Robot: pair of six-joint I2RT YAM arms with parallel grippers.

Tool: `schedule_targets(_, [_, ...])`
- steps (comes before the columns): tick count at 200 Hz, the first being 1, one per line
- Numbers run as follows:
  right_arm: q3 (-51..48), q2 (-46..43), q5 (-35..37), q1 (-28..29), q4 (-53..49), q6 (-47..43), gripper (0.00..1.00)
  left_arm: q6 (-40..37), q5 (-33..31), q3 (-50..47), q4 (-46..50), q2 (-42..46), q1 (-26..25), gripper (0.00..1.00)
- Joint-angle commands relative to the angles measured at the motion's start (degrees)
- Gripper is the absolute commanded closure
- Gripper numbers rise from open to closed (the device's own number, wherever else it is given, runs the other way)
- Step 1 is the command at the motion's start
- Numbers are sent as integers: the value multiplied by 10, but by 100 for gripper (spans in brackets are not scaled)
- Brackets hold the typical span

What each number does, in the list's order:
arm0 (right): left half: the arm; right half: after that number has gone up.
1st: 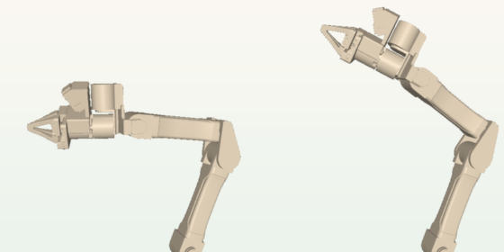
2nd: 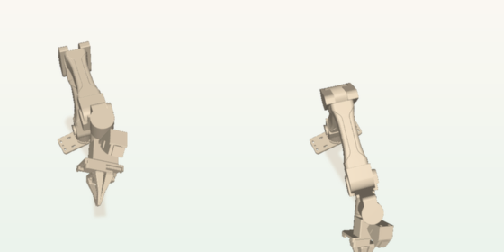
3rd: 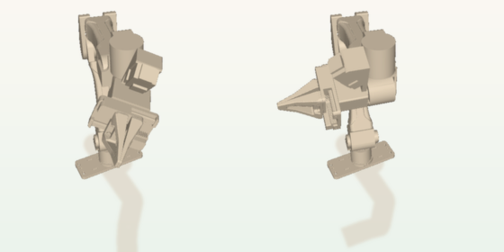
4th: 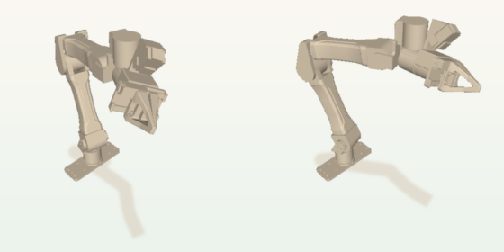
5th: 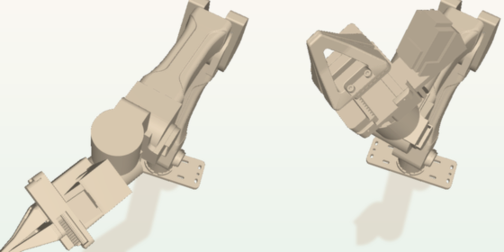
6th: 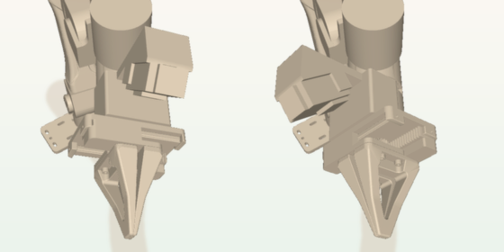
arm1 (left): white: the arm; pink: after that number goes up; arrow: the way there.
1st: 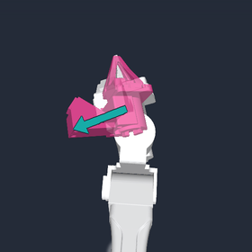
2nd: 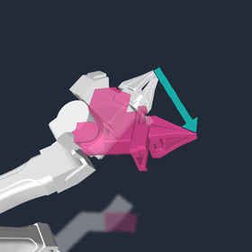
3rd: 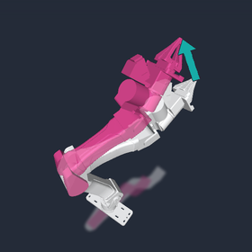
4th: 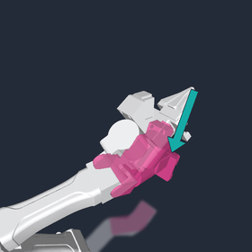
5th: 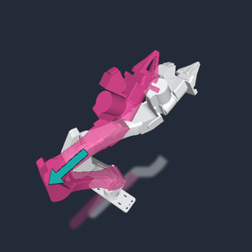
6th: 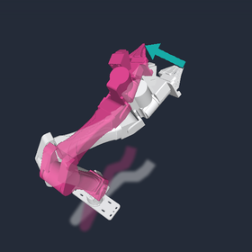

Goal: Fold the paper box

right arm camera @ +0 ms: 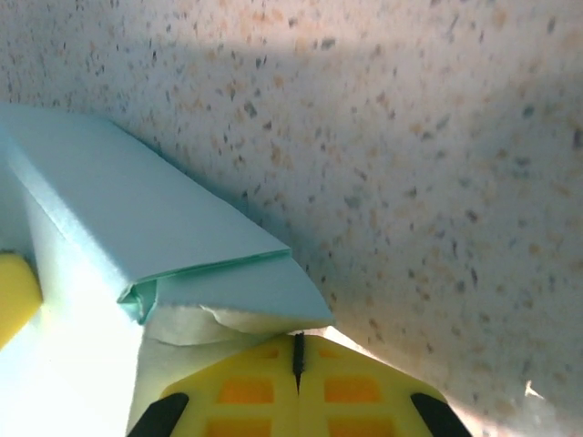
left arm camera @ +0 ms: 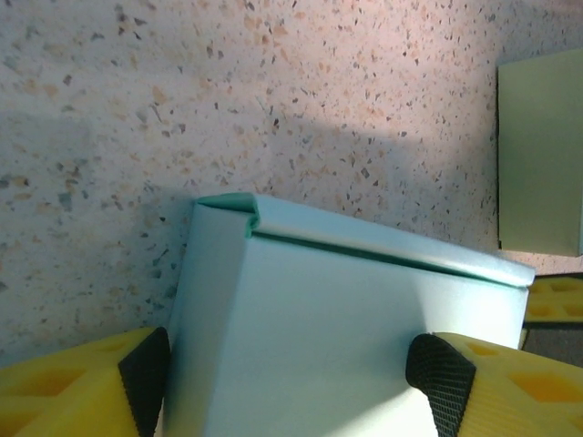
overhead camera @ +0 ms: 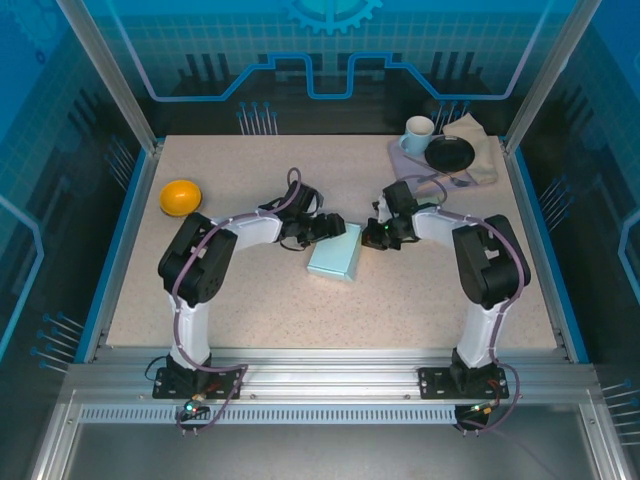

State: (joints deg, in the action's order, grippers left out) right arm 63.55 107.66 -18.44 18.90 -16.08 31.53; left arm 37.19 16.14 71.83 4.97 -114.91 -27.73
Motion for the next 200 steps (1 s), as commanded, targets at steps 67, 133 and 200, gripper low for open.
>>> schedule_targets(67, [-115,-127,-16,-40,-16,-5,98,-7,4,-98,30,104,27,17])
schedule_targets(133, [-240,-217,-19,37,64,91,97,9,50,-230,-40,179,14,19])
schedule_targets(200, [-266,-181,-6,112,158,177,97,53,43,-249,-84,171,-14,20])
